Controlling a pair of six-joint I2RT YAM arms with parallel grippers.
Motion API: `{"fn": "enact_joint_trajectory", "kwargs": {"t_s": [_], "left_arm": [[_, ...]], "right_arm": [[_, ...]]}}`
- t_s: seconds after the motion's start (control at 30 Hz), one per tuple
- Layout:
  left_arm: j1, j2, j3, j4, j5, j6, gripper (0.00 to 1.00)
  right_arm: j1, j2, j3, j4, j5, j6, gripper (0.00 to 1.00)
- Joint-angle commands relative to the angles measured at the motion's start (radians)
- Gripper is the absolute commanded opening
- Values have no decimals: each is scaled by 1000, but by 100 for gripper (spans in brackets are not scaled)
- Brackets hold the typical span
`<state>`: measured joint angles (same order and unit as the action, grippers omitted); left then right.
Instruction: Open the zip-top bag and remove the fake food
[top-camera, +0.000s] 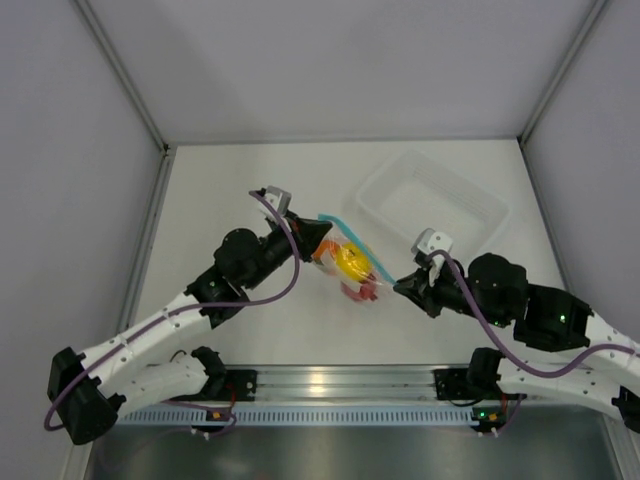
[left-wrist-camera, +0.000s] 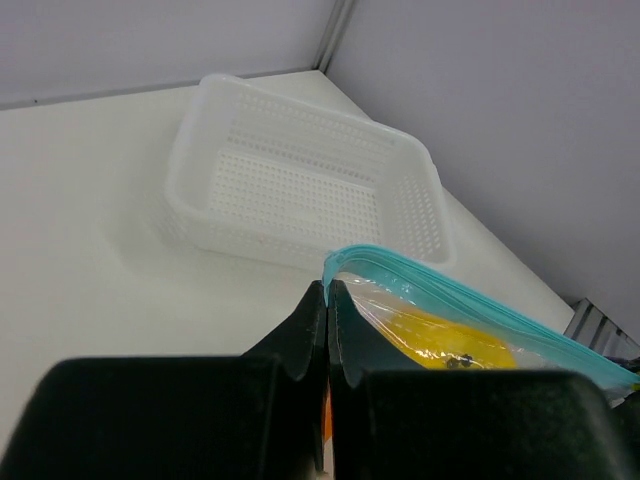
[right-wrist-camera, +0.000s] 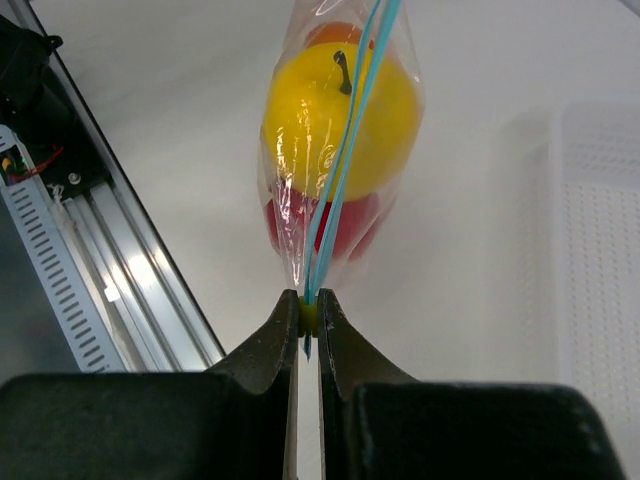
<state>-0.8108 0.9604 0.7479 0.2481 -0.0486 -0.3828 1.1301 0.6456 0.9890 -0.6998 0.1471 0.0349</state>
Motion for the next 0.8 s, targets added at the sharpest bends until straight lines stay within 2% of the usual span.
{"fn": "enact_joint_trajectory", "kwargs": {"t_s": [0.0, 0.03, 0.1, 0.13, 0.47, 0.6, 0.77], "left_arm": [[22, -29, -15, 72, 41, 54, 0], [22, -35, -27, 106, 129, 65, 0], [22, -49, -56, 132, 205, 79, 0], [22, -60, -61, 149, 267, 90, 0], [21, -80, -59, 151, 709, 208, 0], [22, -69, -53, 149, 716, 234, 0], [22, -23, -15, 151, 745, 194, 0]], "right_arm": [[16, 3, -13, -27, -40, 19, 0], [16, 3, -16, -17, -40, 19, 5], [16, 3, -27, -3, -34, 19, 13], [16, 3, -29, 5, -29, 19, 25], [16, -20, -13, 68, 123, 45, 36], [13, 9, -7, 86, 115, 48, 37], [11, 22, -42, 126, -22, 59, 38]]}}
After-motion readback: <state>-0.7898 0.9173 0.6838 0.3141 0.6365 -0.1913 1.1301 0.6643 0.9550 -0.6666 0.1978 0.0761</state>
